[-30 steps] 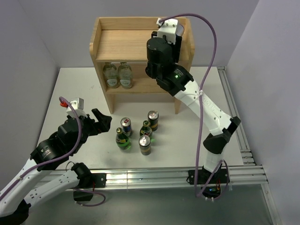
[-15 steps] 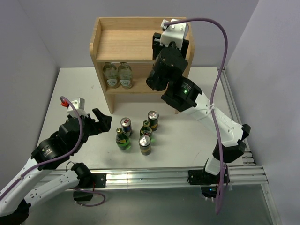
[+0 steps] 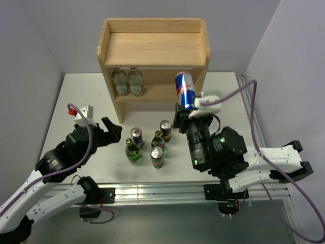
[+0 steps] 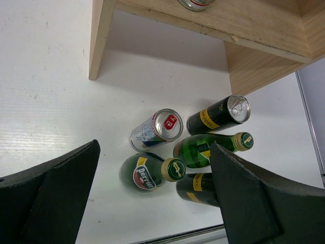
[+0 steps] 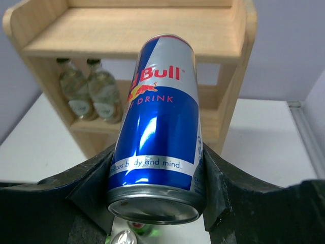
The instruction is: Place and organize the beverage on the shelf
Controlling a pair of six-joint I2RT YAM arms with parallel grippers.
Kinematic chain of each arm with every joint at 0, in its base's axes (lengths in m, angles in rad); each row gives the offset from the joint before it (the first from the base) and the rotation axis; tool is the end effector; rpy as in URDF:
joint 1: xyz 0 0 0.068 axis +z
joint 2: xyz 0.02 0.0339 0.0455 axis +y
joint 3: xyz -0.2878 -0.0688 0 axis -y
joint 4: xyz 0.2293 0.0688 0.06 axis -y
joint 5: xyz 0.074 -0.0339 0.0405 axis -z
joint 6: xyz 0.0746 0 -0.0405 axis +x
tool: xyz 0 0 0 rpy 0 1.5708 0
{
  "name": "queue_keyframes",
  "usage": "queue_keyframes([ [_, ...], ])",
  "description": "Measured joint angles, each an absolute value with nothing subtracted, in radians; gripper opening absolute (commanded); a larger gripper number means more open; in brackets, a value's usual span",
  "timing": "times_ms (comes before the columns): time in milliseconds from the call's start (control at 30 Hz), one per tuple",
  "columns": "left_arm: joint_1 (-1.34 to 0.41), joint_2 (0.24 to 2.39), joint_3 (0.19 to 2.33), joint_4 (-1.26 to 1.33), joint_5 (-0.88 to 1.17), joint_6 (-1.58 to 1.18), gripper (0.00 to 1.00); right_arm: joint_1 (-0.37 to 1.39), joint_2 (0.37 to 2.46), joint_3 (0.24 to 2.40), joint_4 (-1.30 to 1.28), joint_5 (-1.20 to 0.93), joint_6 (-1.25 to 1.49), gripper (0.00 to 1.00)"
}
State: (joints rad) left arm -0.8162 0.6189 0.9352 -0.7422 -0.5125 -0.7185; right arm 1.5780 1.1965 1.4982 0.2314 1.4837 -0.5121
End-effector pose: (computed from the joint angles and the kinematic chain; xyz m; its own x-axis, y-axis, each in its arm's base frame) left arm 0.1030 -0.0561 0.3514 -0.4296 -0.3805 -0.8189 0.0614 0.8924 -0.4469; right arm 0.0730 0.1857 0.5477 0.0425 0.0229 -0.9988 -0.0830 0.9964 0.0193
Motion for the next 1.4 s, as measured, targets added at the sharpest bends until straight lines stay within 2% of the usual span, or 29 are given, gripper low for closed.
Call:
queue_keyframes([
  [200, -0.816, 0.619, 0.935, -0.742, -0.513, -0.719, 0.96, 1.666, 1.051, 1.097, 0.693, 1.511, -0.693, 0.0],
  [300, -0.816, 0.625, 0.935, -0.742, -0.513, -0.719, 0.96, 1.666, 1.048, 0.972, 0.809, 1.526, -0.728, 0.0],
  [500, -0.816, 0.658, 0.935, -0.743, -0.513, -0.719, 0.96, 1.654, 1.136, 0.977, 0.777, 1.53, -0.795, 0.0],
  [733, -0.816, 0.664, 0.935, -0.743, -0.517, -0.72, 0.96, 1.54, 1.243, 1.041, 0.796, 1.527, -1.198, 0.0],
  [900, -0.816, 0.665, 0.935, -0.744, -0.522, -0.723, 0.96, 1.444, 1.245, 1.227, 0.5, 1.525, -1.186, 0.0],
  [1167, -0.816, 0.673, 0.935, -0.746, -0.53, -0.723, 0.96, 1.372, 1.283, 1.673, -0.108, 1.526, -0.896, 0.0],
  [1400, -0.816, 0.686, 0.935, -0.747, -0.54, -0.725, 0.96, 1.378, 1.328, 1.755, -0.315, 1.521, -0.792, 0.0],
])
